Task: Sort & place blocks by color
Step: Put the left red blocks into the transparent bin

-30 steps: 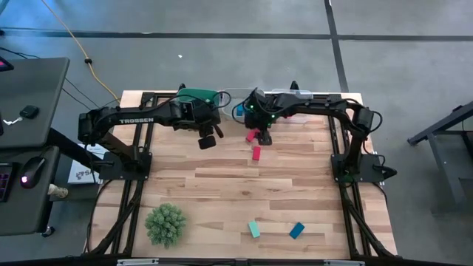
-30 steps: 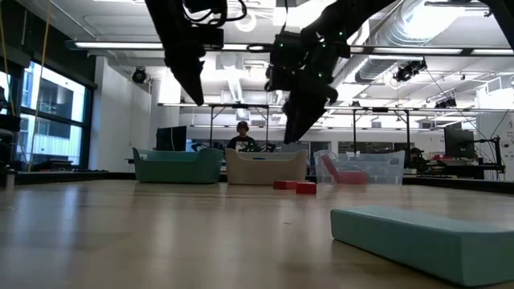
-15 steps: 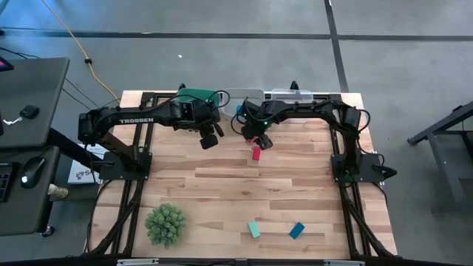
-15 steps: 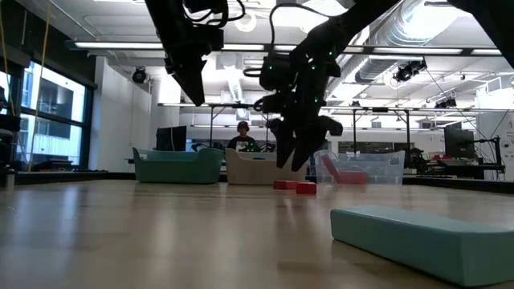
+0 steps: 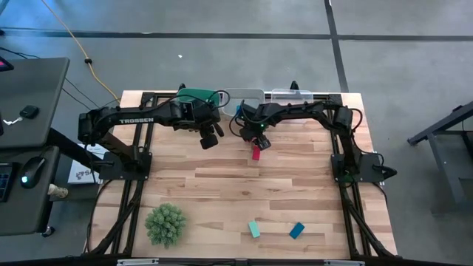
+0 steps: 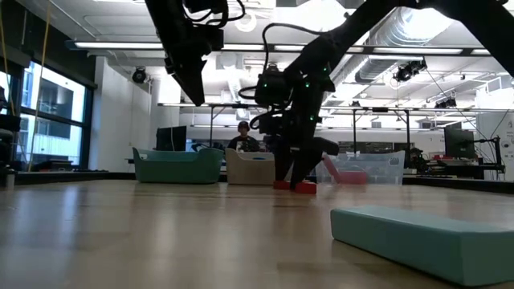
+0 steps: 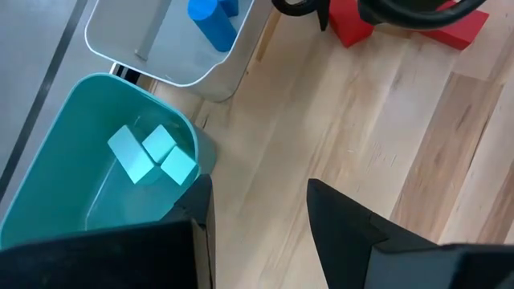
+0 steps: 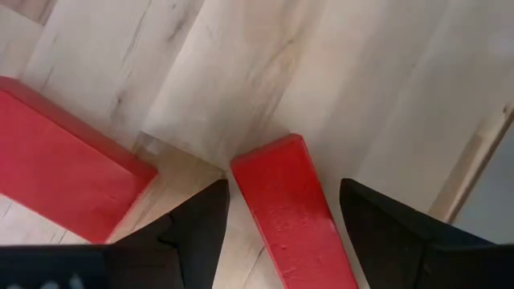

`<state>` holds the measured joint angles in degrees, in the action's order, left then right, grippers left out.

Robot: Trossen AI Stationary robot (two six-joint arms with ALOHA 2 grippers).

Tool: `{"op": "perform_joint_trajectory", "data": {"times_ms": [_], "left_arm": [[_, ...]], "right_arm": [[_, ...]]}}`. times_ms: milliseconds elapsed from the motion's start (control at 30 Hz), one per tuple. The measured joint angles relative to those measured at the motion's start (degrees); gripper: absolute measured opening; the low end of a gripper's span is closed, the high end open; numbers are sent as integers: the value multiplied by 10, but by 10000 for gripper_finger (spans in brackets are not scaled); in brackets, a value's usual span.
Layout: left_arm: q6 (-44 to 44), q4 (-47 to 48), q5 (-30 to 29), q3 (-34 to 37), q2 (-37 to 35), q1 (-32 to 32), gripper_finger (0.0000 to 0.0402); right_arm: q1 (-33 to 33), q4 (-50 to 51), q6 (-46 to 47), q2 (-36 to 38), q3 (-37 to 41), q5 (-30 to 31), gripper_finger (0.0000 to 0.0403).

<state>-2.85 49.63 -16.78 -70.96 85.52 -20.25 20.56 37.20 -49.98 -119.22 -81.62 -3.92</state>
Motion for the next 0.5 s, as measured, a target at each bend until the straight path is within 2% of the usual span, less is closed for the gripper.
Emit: {"op": "perform_joint_trajectory", "data": {"times_ms": [200,500], "left_arm": [[0,0,0,0,0,0,115],[0,0,-1,0,0,0,115]], "right_arm": [[1,5,33,-2,0,-9,217],[0,18,99,-3,2,-11,120]]}}
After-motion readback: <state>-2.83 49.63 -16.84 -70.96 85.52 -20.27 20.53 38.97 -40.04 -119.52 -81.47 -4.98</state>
